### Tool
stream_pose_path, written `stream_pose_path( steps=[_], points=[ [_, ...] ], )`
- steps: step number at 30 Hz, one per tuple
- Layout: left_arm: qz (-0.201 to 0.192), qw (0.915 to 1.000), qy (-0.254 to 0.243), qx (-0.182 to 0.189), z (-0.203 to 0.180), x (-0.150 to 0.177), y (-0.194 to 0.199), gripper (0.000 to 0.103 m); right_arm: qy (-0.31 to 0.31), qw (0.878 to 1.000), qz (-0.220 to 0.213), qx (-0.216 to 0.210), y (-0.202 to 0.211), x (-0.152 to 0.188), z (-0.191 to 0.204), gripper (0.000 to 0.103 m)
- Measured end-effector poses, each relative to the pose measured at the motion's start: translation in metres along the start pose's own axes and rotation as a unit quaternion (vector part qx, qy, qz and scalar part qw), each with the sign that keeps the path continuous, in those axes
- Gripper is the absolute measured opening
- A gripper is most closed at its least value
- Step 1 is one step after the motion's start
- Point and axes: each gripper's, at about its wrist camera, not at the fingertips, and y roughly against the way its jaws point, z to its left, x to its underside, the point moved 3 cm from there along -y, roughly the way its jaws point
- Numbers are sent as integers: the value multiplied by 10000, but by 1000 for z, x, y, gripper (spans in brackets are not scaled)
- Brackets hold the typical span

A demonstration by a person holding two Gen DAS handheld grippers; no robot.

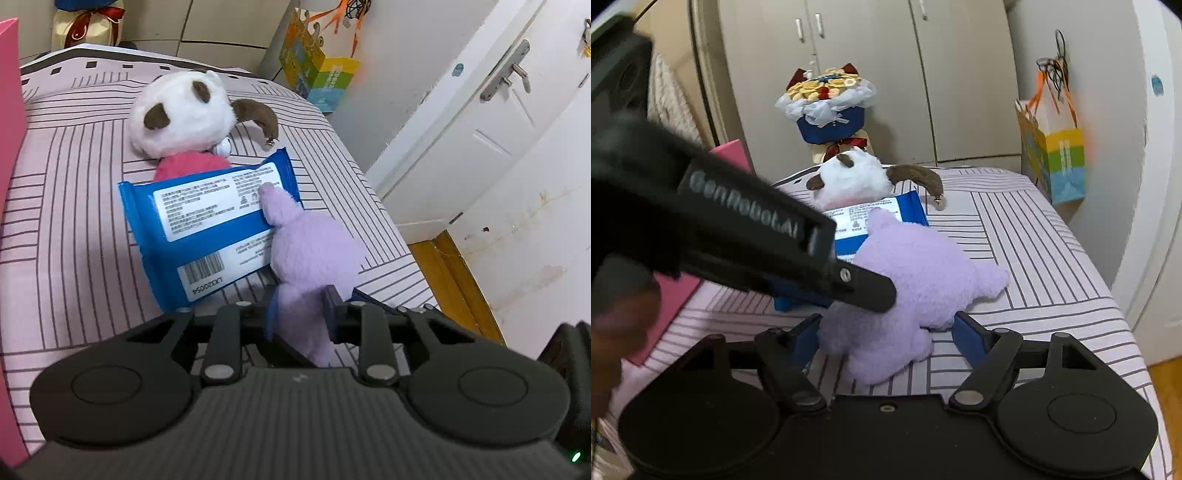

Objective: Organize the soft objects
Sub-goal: 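Close the left gripper on the purple plush toy's ear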

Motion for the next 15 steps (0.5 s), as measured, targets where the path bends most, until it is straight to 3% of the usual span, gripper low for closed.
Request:
stream_pose_path(
  steps=[8, 15],
  points=[
    [-86, 9999, -113, -1, -6, 8, 0, 22, 196, 9997, -166, 61, 5, 8, 2, 71],
    [-236, 9975, -644, -173, -24, 19, 5, 23, 377, 9990, -227, 116, 12, 13, 8, 61]
  ],
)
